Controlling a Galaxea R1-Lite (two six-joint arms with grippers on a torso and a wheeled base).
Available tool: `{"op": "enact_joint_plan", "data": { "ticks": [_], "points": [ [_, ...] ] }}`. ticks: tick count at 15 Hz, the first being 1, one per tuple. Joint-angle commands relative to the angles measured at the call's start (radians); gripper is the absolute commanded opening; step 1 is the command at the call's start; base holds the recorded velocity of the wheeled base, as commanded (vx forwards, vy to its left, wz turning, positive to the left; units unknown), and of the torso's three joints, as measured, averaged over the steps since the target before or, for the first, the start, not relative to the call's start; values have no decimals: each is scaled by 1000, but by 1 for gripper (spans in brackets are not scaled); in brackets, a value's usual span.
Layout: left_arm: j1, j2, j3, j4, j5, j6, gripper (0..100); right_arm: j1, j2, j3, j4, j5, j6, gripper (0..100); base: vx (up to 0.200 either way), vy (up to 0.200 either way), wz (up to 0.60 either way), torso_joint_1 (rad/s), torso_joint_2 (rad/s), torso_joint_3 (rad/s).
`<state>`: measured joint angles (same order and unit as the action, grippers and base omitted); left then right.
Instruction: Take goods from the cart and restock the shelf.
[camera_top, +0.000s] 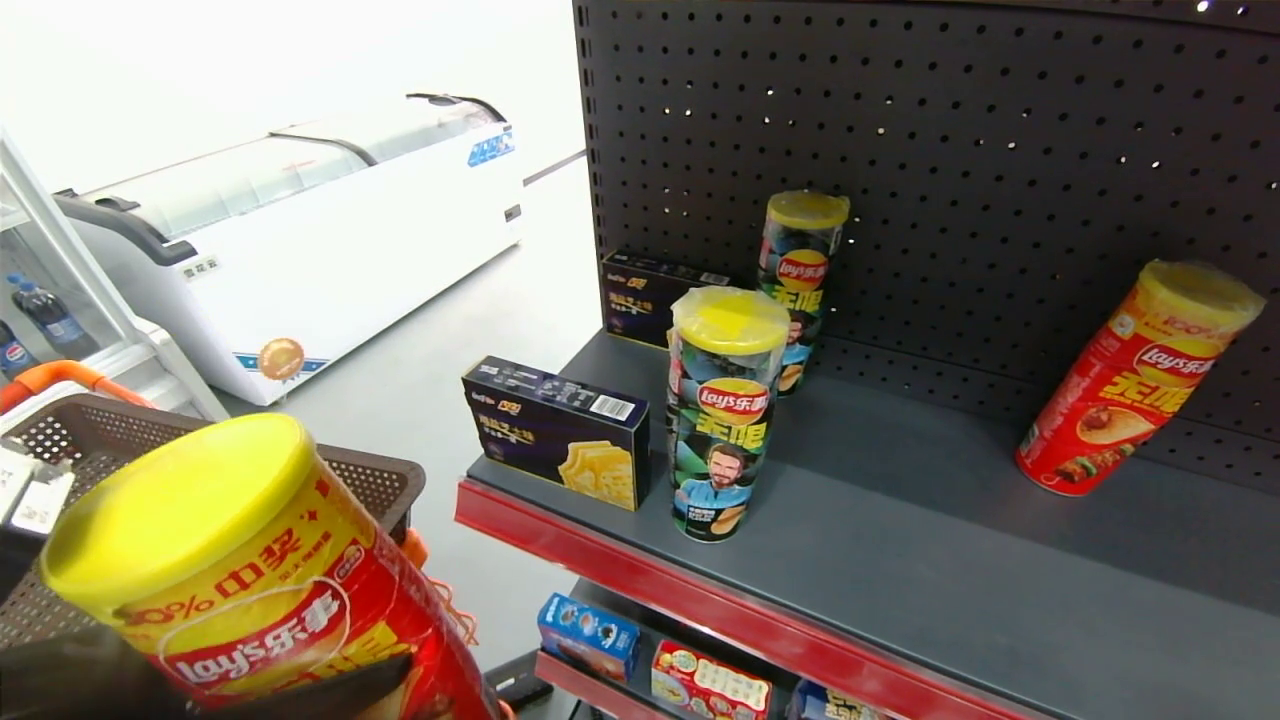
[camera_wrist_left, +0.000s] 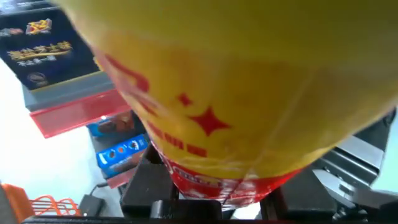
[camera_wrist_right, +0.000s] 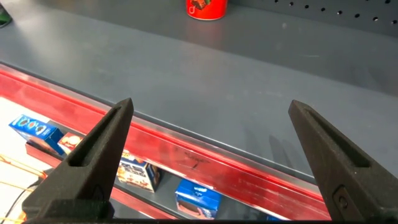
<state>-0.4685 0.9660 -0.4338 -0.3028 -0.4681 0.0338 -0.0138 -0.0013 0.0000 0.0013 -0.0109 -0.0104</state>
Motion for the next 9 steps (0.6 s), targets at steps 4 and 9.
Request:
{"op": "enact_joint_plan", "data": {
  "ticks": [4, 9],
  "points": [
    [-5, -18, 0, 1, 0, 0, 0, 0, 1, 0, 0, 0, 0, 100, 0, 0, -450, 3, 2, 4],
    [-4, -18, 0, -1, 2, -2, 0, 0, 1, 0, 0, 0, 0, 100, 0, 0, -600, 2, 4, 3]
  ]
}}
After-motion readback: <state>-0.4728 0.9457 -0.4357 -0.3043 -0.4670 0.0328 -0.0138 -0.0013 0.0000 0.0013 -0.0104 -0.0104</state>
